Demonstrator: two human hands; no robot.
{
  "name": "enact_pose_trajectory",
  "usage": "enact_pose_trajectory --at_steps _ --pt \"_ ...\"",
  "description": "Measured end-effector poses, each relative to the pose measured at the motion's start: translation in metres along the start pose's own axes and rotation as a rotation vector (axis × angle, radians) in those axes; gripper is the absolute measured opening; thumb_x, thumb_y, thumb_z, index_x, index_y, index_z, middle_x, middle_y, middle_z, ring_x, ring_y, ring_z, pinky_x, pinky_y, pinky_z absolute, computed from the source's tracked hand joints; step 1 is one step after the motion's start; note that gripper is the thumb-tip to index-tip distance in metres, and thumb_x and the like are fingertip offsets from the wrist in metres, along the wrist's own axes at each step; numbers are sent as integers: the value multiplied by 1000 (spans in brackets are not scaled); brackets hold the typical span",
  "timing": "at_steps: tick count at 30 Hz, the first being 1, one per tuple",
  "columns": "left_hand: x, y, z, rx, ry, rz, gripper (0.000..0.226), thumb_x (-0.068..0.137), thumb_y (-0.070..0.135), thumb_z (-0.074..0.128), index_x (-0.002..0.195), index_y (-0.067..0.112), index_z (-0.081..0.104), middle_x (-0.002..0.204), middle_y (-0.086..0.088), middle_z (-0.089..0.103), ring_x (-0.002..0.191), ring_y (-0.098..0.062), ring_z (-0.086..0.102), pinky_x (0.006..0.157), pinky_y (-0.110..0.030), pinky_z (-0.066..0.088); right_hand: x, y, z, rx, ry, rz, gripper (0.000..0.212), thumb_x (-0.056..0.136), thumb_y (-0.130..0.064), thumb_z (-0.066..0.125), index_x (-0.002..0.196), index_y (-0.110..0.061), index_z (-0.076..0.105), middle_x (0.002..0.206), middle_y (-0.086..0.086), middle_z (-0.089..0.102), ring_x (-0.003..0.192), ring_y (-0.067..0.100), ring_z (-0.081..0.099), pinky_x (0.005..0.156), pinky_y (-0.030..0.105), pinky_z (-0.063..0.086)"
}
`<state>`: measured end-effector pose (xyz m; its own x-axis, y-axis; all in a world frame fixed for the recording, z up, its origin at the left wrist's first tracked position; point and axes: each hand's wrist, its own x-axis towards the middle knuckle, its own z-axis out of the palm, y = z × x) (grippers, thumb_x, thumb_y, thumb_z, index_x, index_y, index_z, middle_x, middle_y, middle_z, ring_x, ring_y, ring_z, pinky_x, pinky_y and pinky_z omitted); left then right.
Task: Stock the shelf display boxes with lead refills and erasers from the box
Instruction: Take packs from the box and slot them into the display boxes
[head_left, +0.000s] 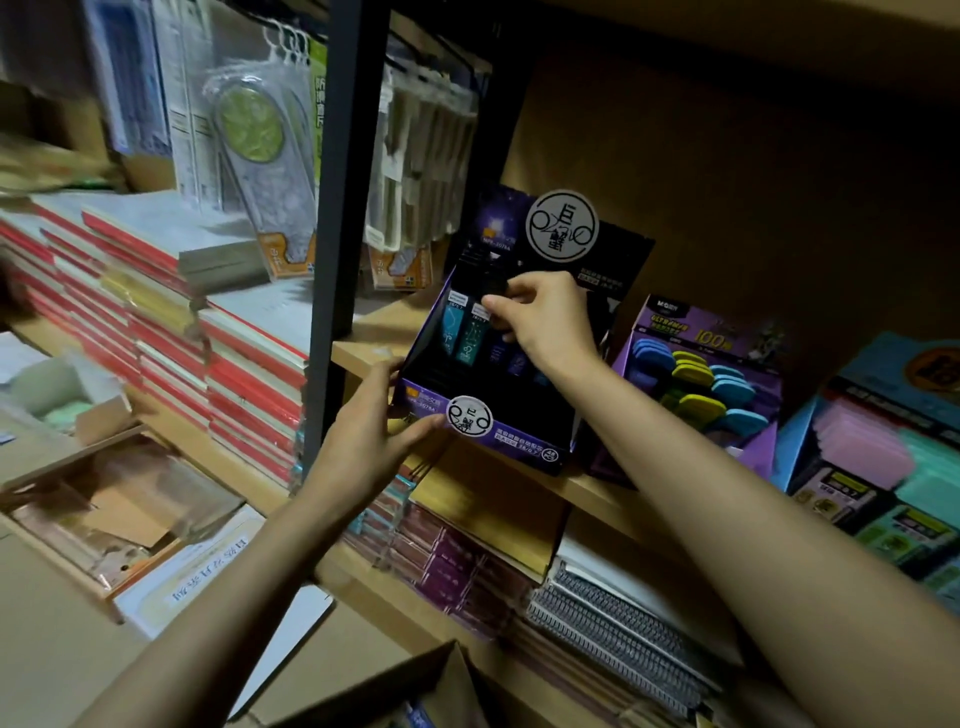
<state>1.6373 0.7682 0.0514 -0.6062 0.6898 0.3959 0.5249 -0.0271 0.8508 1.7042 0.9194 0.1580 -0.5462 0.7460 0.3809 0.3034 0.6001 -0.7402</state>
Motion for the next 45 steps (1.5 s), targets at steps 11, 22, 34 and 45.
enact_pose_trajectory --at_steps 11,22,34,45 --pt "-39 -10 -42 157 -167 -99 40 87 21 63 124 15 50 112 5 56 99 -12 59 77 -21 49 -50 -15 -30 -328 -126 -157 19 84 -26 69 96 -11 69 89 3 66 82 13 59 71 23 43" --pt "-196 -99 -12 386 -480 -510 36 88 17 65 118 1 55 119 -15 59 106 -27 59 89 -28 42 -244 106 10 -356 -846 -61 19 88 -25 63 103 -14 68 102 1 68 94 12 60 76 22 41" --pt "-369 -207 49 566 -392 -866 57 84 33 66 133 13 45 141 -17 38 125 -35 41 98 -37 36 -399 258 103 -125 -862 761 26 88 -7 62 111 4 58 103 14 61 95 24 60 80 30 45" --pt "-368 -257 65 611 -272 -1049 99 82 62 55 150 29 -9 157 -18 -12 138 -48 13 109 -51 25 -407 296 147 -110 -594 842 60 87 -16 64 141 -16 37 140 8 38 115 22 50 99 42 45"
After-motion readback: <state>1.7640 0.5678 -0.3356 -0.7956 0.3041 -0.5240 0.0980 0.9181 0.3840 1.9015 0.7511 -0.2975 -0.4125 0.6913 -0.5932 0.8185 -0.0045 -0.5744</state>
